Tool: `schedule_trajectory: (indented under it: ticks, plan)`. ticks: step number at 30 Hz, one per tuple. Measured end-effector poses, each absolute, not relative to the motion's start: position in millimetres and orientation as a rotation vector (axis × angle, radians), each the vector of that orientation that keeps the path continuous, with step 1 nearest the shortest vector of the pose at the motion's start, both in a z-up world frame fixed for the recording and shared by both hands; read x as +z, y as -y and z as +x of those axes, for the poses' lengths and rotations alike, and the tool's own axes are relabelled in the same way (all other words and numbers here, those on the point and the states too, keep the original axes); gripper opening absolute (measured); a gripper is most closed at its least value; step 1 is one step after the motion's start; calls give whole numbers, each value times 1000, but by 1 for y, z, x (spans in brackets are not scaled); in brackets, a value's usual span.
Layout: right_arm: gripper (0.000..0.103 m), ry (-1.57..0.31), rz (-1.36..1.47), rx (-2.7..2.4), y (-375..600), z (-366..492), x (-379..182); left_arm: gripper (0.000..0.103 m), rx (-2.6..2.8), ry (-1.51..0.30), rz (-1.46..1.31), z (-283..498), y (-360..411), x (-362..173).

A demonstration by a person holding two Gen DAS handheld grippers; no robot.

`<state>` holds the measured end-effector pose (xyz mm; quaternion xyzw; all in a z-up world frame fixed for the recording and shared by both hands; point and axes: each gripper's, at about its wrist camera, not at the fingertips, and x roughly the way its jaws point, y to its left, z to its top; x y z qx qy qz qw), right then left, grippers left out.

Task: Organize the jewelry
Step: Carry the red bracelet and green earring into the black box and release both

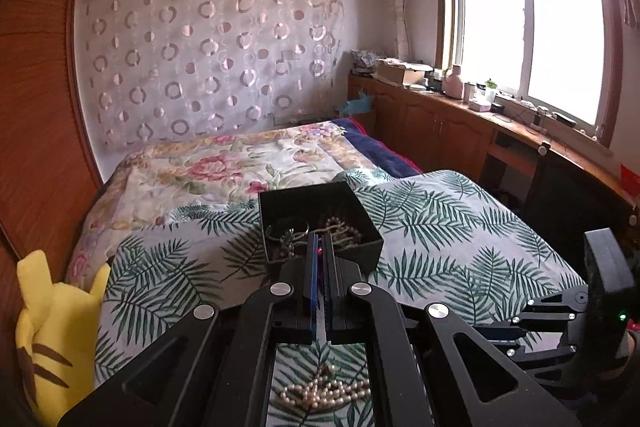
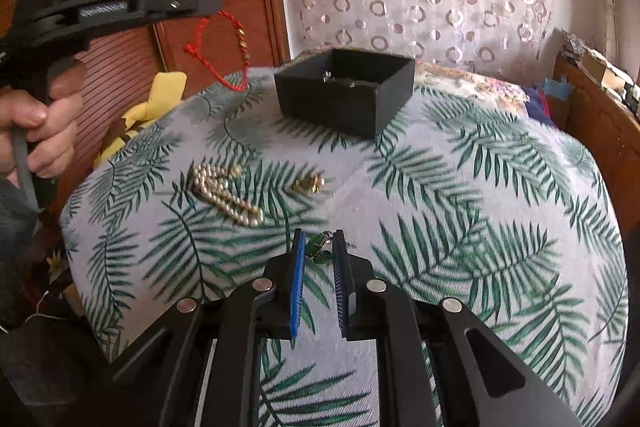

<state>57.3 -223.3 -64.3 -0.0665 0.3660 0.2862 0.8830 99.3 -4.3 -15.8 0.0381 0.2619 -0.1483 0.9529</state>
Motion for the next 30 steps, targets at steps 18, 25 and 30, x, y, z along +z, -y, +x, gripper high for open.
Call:
schedule_trajectory:
  ticks: [18, 25, 30]
  plan:
    - [15, -616, -209, 584, 205, 116, 4, 1, -280, -537, 62, 157, 15, -14]
    - [15, -596, -227, 576, 190, 145, 13, 1, -254, -580, 42, 185, 15, -34]
    - [15, -605, -199, 595, 185, 169, 14, 1, -245, -625, 28, 202, 11, -51]
